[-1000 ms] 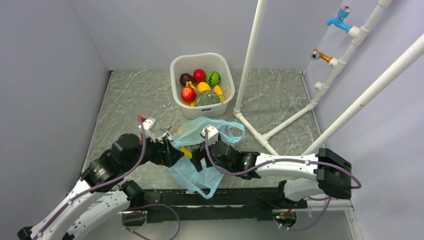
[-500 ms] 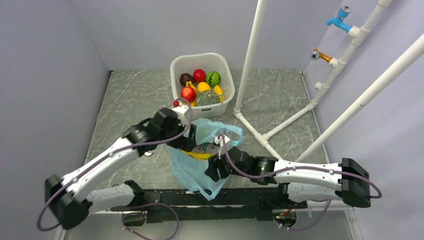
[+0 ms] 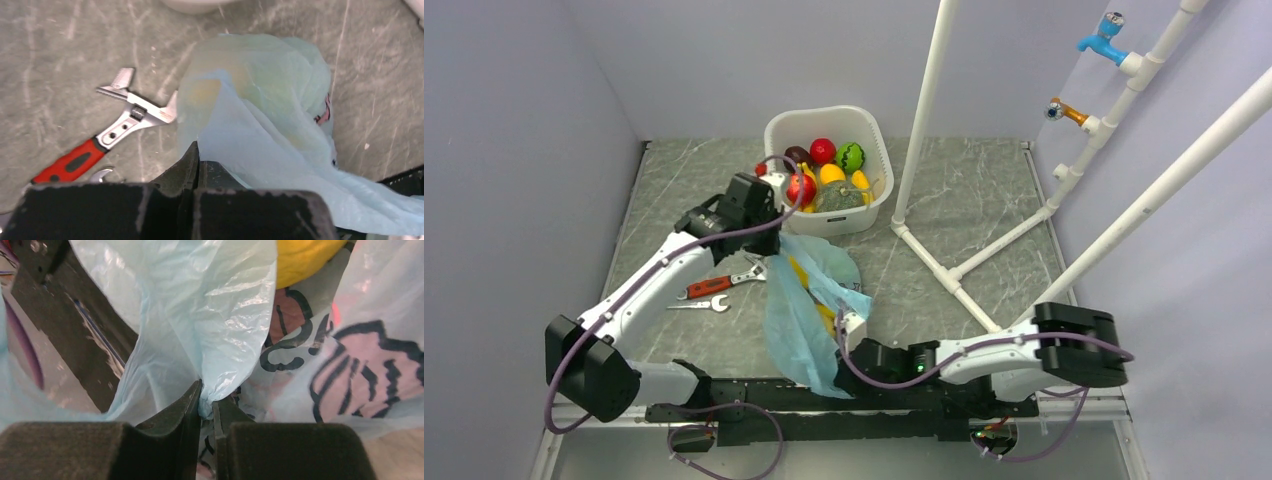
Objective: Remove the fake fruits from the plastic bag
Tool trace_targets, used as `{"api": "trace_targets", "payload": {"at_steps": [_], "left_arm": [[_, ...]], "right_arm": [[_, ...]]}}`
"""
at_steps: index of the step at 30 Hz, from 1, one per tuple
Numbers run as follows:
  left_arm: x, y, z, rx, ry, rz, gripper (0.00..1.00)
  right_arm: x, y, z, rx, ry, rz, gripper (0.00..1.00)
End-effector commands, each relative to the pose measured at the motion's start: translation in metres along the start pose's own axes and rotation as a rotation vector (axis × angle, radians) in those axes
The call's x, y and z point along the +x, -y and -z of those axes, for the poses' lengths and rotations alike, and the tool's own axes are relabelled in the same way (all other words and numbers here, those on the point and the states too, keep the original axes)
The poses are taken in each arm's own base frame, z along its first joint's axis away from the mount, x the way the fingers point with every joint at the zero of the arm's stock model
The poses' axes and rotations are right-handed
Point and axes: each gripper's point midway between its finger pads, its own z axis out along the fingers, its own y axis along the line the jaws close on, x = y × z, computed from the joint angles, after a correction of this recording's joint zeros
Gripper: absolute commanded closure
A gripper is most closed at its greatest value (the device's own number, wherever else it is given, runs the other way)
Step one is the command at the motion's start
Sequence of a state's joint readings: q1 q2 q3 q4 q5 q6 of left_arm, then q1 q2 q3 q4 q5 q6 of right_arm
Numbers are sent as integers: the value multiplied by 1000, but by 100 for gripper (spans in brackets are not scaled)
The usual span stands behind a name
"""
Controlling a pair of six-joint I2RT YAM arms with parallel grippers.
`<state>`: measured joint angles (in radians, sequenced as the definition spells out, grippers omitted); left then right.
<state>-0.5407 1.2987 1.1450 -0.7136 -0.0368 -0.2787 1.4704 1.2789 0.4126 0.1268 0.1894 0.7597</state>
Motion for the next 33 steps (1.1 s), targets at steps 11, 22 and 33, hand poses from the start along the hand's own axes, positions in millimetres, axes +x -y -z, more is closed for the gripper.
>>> {"api": "trace_targets", "payload": {"at_steps": [11,22,33], "left_arm": [[29,4,97,214,121,37,2],[65,15,146,316,278,305,1],[78,33,44,392,95,326,1]], "right_arm": [[-89,-87,3,-133,188,103,26],[-143,-49,34,-78,370,-28,9],[-157,-33,18,-36,368,-28,39]]}}
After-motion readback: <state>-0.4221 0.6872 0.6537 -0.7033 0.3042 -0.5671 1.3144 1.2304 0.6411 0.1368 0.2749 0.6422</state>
